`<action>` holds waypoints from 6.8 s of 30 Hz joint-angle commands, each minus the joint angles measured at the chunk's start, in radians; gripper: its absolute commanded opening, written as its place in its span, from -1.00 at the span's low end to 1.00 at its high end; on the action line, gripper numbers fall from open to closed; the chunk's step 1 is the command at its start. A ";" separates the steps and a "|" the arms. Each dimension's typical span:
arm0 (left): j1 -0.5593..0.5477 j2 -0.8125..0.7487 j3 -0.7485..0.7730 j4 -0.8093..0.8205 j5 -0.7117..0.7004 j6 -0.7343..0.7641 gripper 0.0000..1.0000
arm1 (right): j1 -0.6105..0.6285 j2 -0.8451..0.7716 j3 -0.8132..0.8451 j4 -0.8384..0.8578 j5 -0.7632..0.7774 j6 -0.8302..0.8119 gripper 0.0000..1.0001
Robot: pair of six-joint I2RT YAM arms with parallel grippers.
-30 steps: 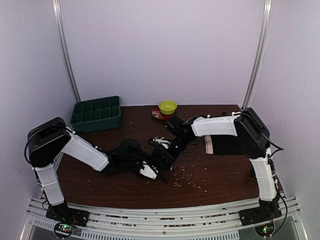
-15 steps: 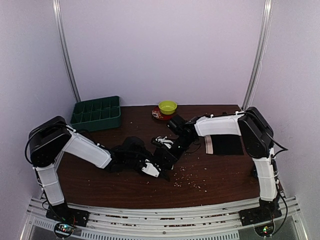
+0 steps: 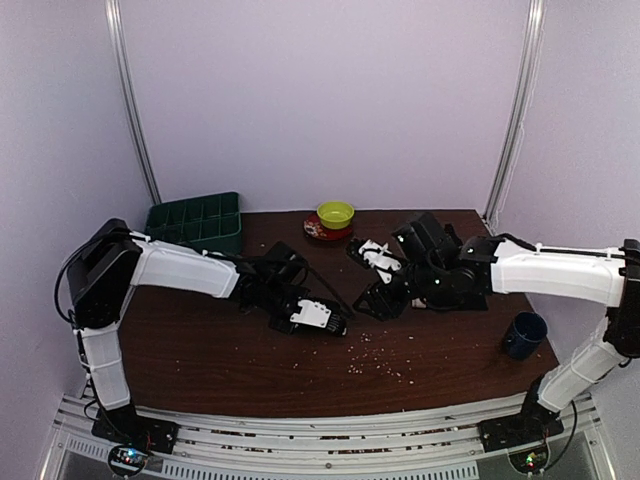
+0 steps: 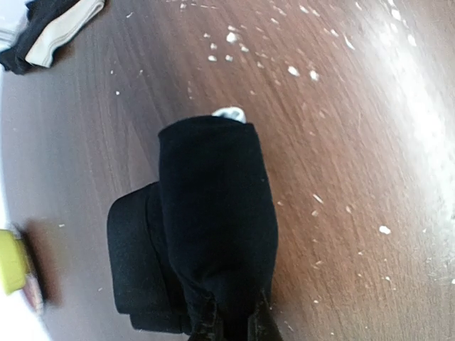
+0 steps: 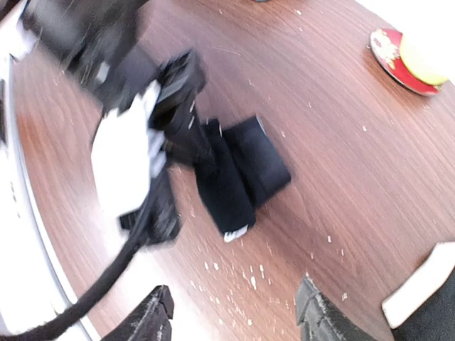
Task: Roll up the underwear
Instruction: Roll the underwear at the center of the board, then pick up the underwear from the center of the board, then move the storage box to the corner of the board.
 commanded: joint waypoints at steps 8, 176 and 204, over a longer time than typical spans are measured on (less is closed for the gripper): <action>0.133 0.294 0.375 -0.580 0.305 -0.131 -1.00 | 0.243 -0.177 -0.314 0.238 0.458 -0.032 0.20; 0.963 0.438 1.018 -0.258 -0.466 -0.813 -1.00 | 0.197 0.261 -0.026 0.210 0.567 0.043 1.00; 0.973 0.586 1.055 -0.315 -0.393 -0.792 -1.00 | 0.197 0.285 -0.017 0.206 0.547 0.043 1.00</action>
